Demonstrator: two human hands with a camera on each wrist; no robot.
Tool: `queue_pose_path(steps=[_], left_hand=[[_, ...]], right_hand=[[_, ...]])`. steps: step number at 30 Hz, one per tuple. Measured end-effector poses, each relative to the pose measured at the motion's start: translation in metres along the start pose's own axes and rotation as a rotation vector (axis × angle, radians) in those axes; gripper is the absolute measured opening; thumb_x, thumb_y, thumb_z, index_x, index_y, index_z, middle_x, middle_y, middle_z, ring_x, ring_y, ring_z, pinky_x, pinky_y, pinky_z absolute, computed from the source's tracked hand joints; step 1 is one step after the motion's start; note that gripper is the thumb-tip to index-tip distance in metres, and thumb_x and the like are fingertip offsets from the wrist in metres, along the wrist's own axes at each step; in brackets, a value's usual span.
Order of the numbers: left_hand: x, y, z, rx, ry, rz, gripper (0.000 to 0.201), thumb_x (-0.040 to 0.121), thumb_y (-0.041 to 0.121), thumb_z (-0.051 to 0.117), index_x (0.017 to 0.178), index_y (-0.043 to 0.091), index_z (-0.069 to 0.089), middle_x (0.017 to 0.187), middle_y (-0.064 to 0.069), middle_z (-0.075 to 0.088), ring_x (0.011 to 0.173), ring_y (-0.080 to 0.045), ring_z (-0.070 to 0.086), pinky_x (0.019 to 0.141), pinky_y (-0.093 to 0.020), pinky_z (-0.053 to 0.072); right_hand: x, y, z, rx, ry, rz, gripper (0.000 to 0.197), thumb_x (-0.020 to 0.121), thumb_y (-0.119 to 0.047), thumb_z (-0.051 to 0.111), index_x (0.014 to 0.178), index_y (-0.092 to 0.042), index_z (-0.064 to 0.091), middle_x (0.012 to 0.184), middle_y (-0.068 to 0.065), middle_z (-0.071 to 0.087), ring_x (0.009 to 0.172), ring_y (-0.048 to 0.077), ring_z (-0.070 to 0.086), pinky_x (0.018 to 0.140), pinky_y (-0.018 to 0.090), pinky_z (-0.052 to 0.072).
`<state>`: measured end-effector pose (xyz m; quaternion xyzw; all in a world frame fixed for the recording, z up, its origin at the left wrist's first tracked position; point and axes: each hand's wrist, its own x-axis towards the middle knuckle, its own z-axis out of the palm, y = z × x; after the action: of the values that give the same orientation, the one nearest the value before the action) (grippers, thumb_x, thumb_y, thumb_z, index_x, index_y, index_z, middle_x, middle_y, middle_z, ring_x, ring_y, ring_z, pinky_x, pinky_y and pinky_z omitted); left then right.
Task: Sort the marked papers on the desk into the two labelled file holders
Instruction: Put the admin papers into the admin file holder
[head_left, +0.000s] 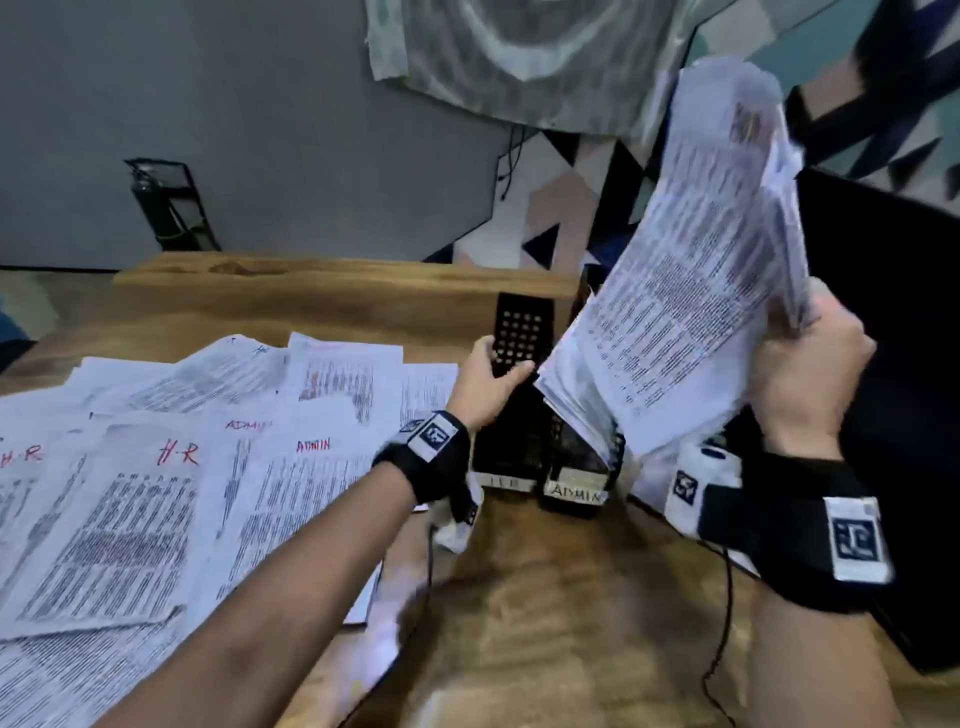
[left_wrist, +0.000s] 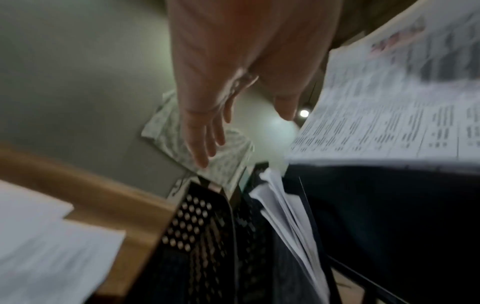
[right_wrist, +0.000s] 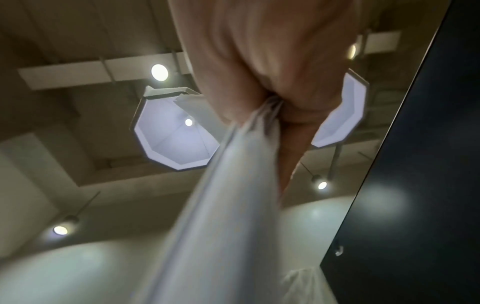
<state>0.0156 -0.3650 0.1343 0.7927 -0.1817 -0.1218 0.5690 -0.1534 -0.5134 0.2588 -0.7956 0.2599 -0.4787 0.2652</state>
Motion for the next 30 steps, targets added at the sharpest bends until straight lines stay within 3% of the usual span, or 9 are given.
queue_pose_path(steps=[2, 5, 9, 14, 16, 20, 25, 28, 30], left_hand=[[0.014, 0.009, 0.035, -0.006, -0.093, -0.125, 0.085, 0.084, 0.041, 0.061, 0.145, 0.004, 0.016, 0.149, -0.015, 0.034, 0.135, -0.027, 0.037, 0.11, -0.037, 0.033], [0.028, 0.009, 0.069, 0.056, -0.128, -0.237, 0.087, 0.081, 0.048, 0.062, 0.143, 0.0, 0.023, 0.143, -0.015, 0.043, 0.128, -0.032, 0.045, 0.104, -0.039, 0.04], [0.044, 0.001, 0.084, 0.173, -0.069, -0.155, 0.044, 0.08, 0.028, 0.065, 0.108, -0.005, 0.06, 0.111, -0.022, 0.066, 0.101, -0.036, 0.062, 0.085, -0.042, 0.054], [0.045, 0.006, 0.065, 0.036, -0.016, -0.046, 0.008, 0.083, 0.01, 0.062, 0.079, 0.003, 0.06, 0.072, -0.015, 0.068, 0.055, -0.028, 0.067, 0.066, -0.049, 0.059], [0.044, 0.01, 0.057, -0.007, -0.002, -0.014, 0.022, 0.086, 0.009, 0.061, 0.067, 0.013, 0.051, 0.059, -0.006, 0.059, 0.04, -0.014, 0.061, 0.061, -0.045, 0.057], [0.037, 0.014, 0.047, -0.063, -0.003, 0.038, 0.028, 0.088, 0.008, 0.059, 0.063, 0.014, 0.047, 0.052, -0.001, 0.053, 0.039, -0.011, 0.059, 0.051, -0.034, 0.055], [0.031, 0.011, 0.044, -0.095, -0.031, 0.044, 0.004, 0.088, 0.003, 0.055, 0.084, 0.002, 0.056, 0.062, -0.006, 0.058, 0.038, -0.008, 0.06, 0.05, -0.029, 0.058], [0.032, 0.005, 0.046, -0.115, -0.028, -0.002, 0.008, 0.087, 0.009, 0.056, 0.086, 0.001, 0.056, 0.064, -0.01, 0.058, 0.042, -0.01, 0.062, 0.06, -0.042, 0.061], [0.032, -0.003, 0.046, -0.078, -0.05, 0.006, 0.028, 0.08, 0.028, 0.056, 0.092, 0.002, 0.056, 0.081, -0.019, 0.065, 0.067, -0.025, 0.07, 0.072, -0.052, 0.058]], right_hand=[[0.015, 0.01, -0.005, -0.082, 0.035, 0.027, 0.026, 0.08, 0.002, 0.044, 0.098, -0.002, 0.062, 0.084, 0.029, 0.064, 0.069, 0.026, 0.046, 0.07, 0.031, 0.033], [0.021, 0.018, 0.001, -0.15, -0.006, 0.084, 0.044, 0.078, 0.01, 0.038, 0.114, -0.002, 0.058, 0.097, 0.031, 0.064, 0.084, 0.04, 0.054, 0.073, 0.031, 0.031], [0.024, 0.024, 0.022, -0.145, -0.037, 0.083, 0.044, 0.079, 0.012, 0.035, 0.114, -0.004, 0.055, 0.094, 0.024, 0.064, 0.084, 0.036, 0.057, 0.067, 0.026, 0.038], [0.023, 0.012, 0.036, -0.115, -0.003, 0.003, 0.044, 0.076, 0.013, 0.036, 0.112, -0.005, 0.054, 0.09, 0.022, 0.065, 0.079, 0.034, 0.06, 0.07, 0.036, 0.049], [0.021, 0.001, 0.032, -0.099, 0.069, -0.06, 0.046, 0.075, 0.013, 0.037, 0.112, -0.006, 0.055, 0.089, 0.02, 0.066, 0.076, 0.032, 0.061, 0.067, 0.033, 0.047], [0.02, -0.011, 0.044, -0.08, 0.077, -0.111, 0.05, 0.074, 0.013, 0.039, 0.118, -0.004, 0.054, 0.093, 0.023, 0.067, 0.083, 0.039, 0.063, 0.073, 0.043, 0.051], [0.015, 0.017, 0.095, -0.065, -0.06, -0.079, 0.049, 0.081, -0.002, 0.038, 0.13, -0.003, 0.046, 0.109, 0.028, 0.061, 0.097, 0.044, 0.059, 0.079, 0.043, 0.044], [-0.007, 0.059, 0.132, -0.038, -0.328, 0.075, 0.05, 0.089, -0.008, 0.047, 0.138, -0.004, 0.036, 0.127, 0.027, 0.052, 0.114, 0.041, 0.051, 0.087, 0.035, 0.034], [-0.032, 0.084, 0.146, -0.027, -0.503, 0.205, 0.061, 0.089, -0.025, 0.054, 0.139, -0.001, 0.028, 0.135, 0.027, 0.043, 0.125, 0.04, 0.042, 0.095, 0.037, 0.034]])
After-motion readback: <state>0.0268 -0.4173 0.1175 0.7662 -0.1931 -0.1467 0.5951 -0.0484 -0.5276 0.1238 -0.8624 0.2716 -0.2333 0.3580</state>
